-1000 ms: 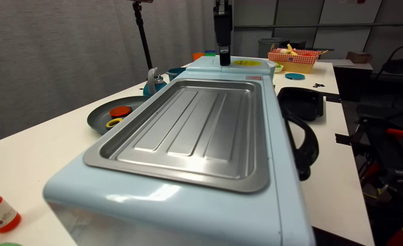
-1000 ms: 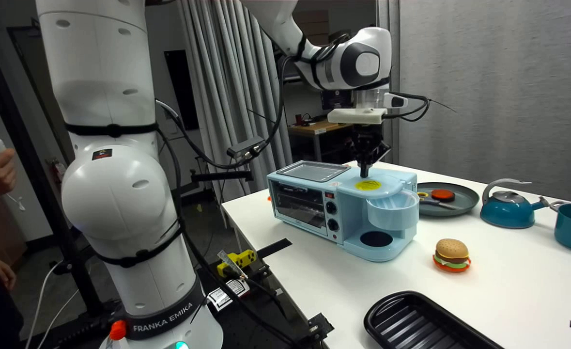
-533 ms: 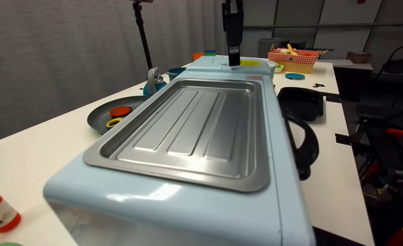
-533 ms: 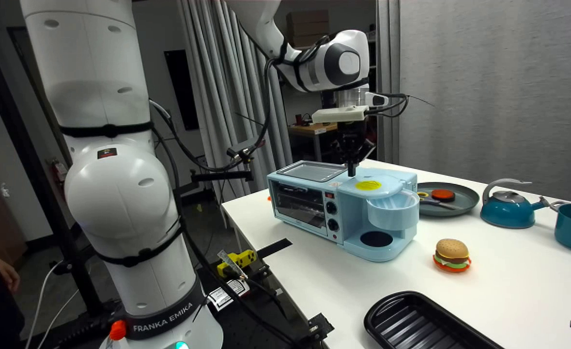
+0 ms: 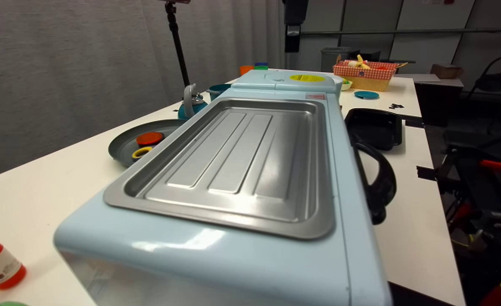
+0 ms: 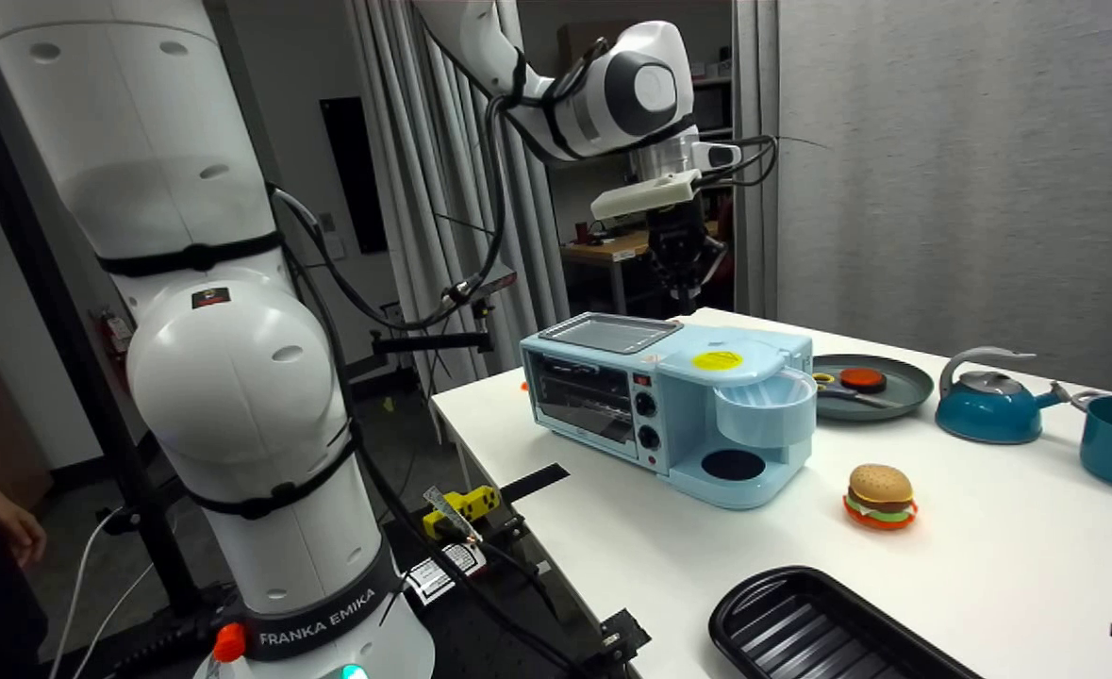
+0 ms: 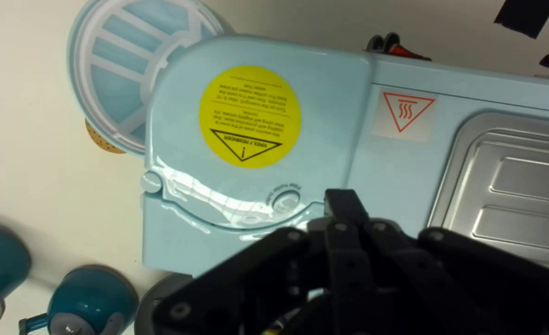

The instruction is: Press the button on the top of the toaster oven

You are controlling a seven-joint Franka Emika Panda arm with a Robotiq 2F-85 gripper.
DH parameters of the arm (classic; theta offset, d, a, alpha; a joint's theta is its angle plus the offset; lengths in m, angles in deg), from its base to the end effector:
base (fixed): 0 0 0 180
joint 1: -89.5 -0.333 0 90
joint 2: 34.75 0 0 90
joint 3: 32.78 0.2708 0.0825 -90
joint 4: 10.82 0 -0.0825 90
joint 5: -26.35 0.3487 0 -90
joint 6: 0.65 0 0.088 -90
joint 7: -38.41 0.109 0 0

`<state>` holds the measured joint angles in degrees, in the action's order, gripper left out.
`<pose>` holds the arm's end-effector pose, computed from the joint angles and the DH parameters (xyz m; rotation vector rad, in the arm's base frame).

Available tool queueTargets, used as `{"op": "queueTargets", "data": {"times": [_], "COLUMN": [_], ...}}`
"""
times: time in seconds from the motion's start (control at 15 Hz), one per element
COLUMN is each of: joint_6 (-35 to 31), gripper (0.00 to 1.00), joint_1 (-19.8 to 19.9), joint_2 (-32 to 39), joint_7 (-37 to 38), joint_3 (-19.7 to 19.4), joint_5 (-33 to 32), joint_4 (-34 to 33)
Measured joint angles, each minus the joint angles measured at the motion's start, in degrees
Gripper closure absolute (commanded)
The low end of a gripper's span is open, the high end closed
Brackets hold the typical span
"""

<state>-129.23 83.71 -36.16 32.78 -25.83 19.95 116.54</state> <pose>0.4880 0.1069 0.3630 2.9944 0.5889 0.0782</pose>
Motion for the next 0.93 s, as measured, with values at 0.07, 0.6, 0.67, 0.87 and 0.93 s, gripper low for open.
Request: {"op": "queueTargets", "data": {"times": [0.07, 0.6, 0.67, 0.87, 0.93], "joint_6": [-0.8, -5.2, -5.4, -5.6, -5.6], "gripper": [1.0, 0.28, 0.21, 0.0, 0.0], "joint_1": [0.0, 0.0, 0.0, 0.0, 0.0], "joint_2": [-0.8, -6.0, -6.5, -7.9, -8.4], "joint_7": [0.3, 1.6, 1.7, 1.8, 1.8], "joint_3": [0.0, 0.0, 0.0, 0.0, 0.0], "joint_5": [-0.2, -0.6, -0.6, -0.6, -0.6], "joint_4": [0.6, 4.8, 5.3, 6.6, 7.0]}}
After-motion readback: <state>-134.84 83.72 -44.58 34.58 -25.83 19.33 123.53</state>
